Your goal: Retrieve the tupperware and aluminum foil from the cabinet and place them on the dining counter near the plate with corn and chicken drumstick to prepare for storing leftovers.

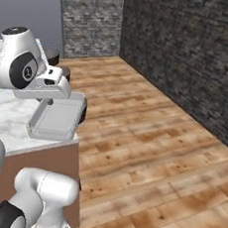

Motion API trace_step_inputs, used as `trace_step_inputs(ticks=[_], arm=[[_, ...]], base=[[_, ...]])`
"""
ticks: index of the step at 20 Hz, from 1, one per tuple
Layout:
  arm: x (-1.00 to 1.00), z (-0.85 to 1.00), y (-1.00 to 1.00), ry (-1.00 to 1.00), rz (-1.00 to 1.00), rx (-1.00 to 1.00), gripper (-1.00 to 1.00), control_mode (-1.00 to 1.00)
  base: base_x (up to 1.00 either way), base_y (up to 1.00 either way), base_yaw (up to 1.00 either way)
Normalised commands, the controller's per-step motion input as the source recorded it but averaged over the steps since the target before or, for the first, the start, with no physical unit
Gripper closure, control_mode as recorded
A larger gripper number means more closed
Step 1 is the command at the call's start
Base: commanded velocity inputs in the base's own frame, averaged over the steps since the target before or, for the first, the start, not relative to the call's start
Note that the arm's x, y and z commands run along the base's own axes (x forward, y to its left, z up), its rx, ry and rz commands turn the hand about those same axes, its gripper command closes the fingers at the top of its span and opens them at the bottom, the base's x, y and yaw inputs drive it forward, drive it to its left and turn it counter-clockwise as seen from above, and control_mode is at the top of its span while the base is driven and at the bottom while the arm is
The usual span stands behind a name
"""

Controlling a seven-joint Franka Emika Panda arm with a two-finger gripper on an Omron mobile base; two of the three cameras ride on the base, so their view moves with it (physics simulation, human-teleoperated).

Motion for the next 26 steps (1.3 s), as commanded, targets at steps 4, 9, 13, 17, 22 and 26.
trace_step_inputs(ticks=[4,9,13,17,22,26], arm=[[0.0,0.0,0.0,0.0,0.0,0.0,1.0,1.0],[0.0,0.0,0.0,0.0,0.0,0.0,1.0,1.0],[0.0,0.0,0.0,0.0,0.0,0.0,1.0,1.0],[0.0,0.0,0.0,0.0,0.0,0.0,1.0,1.0],[0.0,0.0,0.0,0.0,0.0,0.0,1.0,1.0],[0.0,0.0,0.0,0.0,0.0,0.0,1.0,1.0]], base=[[0.61,-1.0,0.24],[0.76,-0.92,0.39],[0.94,-0.5,0.61],[0.99,-0.4,0.65],[0.97,-0.5,0.62],[0.83,-0.74,0.54]])
